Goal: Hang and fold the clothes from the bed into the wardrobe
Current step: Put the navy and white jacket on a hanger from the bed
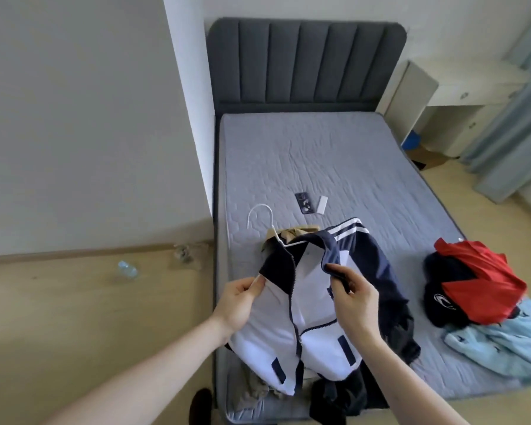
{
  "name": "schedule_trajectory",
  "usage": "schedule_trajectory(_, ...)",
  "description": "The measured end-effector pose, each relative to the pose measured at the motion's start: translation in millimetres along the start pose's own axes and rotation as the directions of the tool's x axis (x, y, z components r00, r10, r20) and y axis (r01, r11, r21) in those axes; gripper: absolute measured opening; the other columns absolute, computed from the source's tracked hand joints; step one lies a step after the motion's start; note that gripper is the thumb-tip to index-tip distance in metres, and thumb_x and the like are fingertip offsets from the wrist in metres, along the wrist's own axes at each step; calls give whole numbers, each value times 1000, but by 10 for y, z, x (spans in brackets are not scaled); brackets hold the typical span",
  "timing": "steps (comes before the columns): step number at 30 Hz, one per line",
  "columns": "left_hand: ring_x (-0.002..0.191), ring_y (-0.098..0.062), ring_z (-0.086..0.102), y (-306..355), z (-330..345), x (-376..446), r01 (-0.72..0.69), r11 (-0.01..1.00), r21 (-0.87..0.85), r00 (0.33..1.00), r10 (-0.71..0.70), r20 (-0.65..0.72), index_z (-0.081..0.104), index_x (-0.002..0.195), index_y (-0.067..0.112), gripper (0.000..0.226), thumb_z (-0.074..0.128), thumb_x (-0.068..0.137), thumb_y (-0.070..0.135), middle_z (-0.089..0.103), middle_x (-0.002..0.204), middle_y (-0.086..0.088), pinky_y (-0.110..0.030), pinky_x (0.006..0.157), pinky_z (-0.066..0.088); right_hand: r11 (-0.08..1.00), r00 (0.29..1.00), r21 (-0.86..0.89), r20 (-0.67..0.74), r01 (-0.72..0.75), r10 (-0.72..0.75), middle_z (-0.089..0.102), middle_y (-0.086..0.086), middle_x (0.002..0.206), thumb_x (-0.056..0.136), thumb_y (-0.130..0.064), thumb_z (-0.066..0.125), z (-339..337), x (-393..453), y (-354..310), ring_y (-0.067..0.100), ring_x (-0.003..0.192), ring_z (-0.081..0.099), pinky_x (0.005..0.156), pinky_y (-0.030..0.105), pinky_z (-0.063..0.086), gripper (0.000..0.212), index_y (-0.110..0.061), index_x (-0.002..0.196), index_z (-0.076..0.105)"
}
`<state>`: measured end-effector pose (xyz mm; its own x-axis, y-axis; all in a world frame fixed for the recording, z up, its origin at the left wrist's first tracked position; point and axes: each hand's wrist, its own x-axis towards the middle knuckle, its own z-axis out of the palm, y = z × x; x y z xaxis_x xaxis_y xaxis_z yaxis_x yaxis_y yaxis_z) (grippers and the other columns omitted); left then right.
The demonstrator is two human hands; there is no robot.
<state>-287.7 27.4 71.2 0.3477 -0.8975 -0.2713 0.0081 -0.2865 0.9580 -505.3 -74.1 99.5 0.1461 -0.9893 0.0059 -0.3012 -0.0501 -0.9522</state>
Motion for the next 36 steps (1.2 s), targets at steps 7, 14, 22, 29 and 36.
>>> schedule_trajectory(7,60,-14,26,-1225,67,732,244,969,40,967,-240,-85,26,63,18,54,57,101,43,25,64,-1,-32,63,20,956,967,-223,121,-193,224,76,-12,91,98,-9,59,683,415,1137,6,82,68,79,30,56,32,-33,108,79)
schedule_trajectory(14,65,-18,31,-2755,-291,1473,386,922,-30,884,-379,-274,31,63,15,59,62,79,62,30,64,-2,-37,71,22,900,922,-415,278,-136,268,67,-18,98,101,-16,56,1668,775,2401,5,80,66,71,29,57,31,-33,116,77)
schedule_trajectory(22,53,-7,31,-4119,-821,2224,405,913,37,842,-357,-404,36,54,28,50,56,86,60,31,53,14,-34,62,26,889,867,-444,393,-113,307,63,-24,106,100,-31,59,2705,849,3557,-3,83,62,67,8,46,47,-44,145,52)
schedule_trajectory(29,65,-28,40,-4718,-1049,2875,523,827,208,812,-410,-415,40,64,18,42,52,102,31,41,58,3,-37,62,33,745,778,-633,354,-210,520,58,-14,130,96,-23,62,2843,347,4342,7,105,58,86,24,47,47,-30,141,54)
schedule_trajectory(36,118,-26,54,-4795,-966,2728,408,665,625,901,-185,-392,60,127,23,38,69,89,19,56,127,0,-40,99,45,638,685,-729,333,-248,647,56,-7,138,90,-23,70,2879,-27,4723,20,121,58,96,32,50,50,-22,139,58)
